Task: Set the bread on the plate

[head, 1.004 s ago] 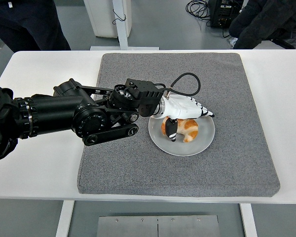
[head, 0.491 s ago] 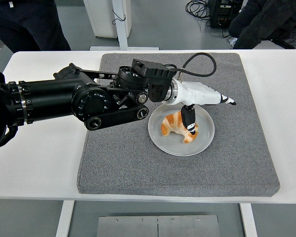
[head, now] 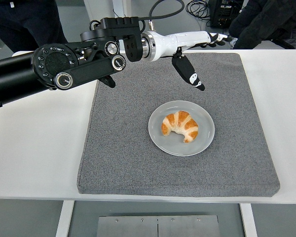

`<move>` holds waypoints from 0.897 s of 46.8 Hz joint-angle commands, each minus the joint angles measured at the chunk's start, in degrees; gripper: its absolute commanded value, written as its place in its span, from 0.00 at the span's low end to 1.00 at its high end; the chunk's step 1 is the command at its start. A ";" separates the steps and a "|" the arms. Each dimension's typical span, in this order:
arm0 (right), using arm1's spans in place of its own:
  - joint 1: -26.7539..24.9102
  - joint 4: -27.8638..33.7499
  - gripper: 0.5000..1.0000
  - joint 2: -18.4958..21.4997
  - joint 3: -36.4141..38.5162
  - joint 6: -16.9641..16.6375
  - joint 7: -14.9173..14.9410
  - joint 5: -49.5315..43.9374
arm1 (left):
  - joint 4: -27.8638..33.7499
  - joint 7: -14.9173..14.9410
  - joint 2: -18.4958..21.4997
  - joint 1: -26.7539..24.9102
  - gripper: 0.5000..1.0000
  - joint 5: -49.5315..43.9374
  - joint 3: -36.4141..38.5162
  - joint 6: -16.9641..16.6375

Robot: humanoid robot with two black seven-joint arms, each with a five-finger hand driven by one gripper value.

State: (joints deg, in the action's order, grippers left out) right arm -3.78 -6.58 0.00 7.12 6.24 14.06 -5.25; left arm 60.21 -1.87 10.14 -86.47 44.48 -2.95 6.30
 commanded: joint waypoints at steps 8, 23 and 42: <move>0.00 -0.01 1.00 0.00 0.00 0.00 0.00 -0.02 | -0.26 -0.07 4.01 0.51 1.00 -6.67 -0.82 -2.26; 0.18 -0.63 1.00 0.00 0.17 -0.08 0.00 -0.02 | -3.33 -0.15 7.35 6.04 1.00 -22.06 -10.22 -0.59; -0.09 -0.10 1.00 0.00 0.00 0.00 0.00 -0.02 | -15.10 0.02 -1.60 18.26 1.00 -27.60 -27.80 2.13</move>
State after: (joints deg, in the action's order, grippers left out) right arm -3.99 -6.68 0.00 7.12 6.13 14.06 -5.24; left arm 48.58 -1.77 10.85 -68.35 17.05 -29.22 6.89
